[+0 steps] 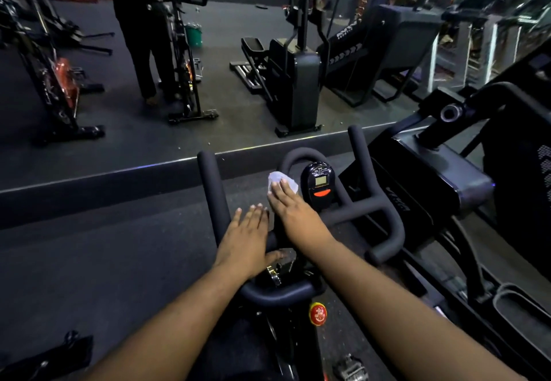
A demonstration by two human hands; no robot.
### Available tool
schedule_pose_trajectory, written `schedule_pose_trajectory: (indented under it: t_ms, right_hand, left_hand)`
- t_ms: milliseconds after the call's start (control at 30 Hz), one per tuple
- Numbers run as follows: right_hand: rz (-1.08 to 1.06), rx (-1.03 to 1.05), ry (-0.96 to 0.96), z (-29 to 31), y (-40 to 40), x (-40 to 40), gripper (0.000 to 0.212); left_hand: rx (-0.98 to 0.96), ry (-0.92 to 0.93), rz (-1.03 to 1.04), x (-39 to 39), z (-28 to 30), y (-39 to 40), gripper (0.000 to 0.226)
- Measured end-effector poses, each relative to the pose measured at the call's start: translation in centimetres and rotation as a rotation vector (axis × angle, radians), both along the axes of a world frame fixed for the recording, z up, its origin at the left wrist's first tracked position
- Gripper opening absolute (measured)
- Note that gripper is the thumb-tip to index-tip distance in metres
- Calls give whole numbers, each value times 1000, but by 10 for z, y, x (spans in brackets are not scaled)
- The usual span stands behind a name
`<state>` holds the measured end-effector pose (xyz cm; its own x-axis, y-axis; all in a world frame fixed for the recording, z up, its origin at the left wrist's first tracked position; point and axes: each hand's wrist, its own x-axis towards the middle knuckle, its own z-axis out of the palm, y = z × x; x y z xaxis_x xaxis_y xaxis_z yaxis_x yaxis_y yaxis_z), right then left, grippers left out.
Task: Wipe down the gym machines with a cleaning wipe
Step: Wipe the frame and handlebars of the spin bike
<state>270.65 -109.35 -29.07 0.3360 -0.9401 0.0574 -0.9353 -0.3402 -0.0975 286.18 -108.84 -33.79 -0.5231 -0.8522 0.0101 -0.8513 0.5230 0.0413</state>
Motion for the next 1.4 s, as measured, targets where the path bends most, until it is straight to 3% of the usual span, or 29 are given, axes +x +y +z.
schedule_pose_trajectory:
  t_ms: [200, 333, 433, 533, 633, 767, 933, 1033, 1133, 1300, 1400]
  right_hand:
    - [59, 163, -197, -20, 61, -28, 63]
    - [149, 261, -226, 11, 59, -52, 64]
    - [153, 88, -391, 52, 41, -65, 67]
    - [101, -138, -431, 80, 3, -74, 73]
    - [50, -119, -351, 92, -44, -71, 68]
    - [125, 87, -198, 87, -91, -79, 57]
    - [158, 130, -315, 79, -102, -112, 56]
    - [96, 120, -446, 60, -93, -139, 56]
    - [58, 57, -448, 33, -65, -162, 53]
    - [-44, 76, -192, -10, -5, -174, 68]
    - [42, 82, -149, -2, 14, -180, 60]
  left_hand:
    - [12, 42, -14, 0, 0, 0, 106]
    - [56, 76, -9, -3, 2, -3, 113]
    - [61, 138, -2, -15, 14, -13, 119]
    - [30, 192, -22, -33, 36, -28, 118]
    - [40, 215, -27, -44, 47, -45, 122]
    - [66, 202, -8, -52, 38, -53, 128]
    - [37, 214, 29, -56, 32, -52, 135]
    - [27, 190, 39, -57, 32, -51, 136]
    - [11, 184, 54, -58, 31, -50, 134]
    - [-31, 169, 61, -60, 28, -50, 133]
    - [-57, 183, 76, -62, 22, -48, 130]
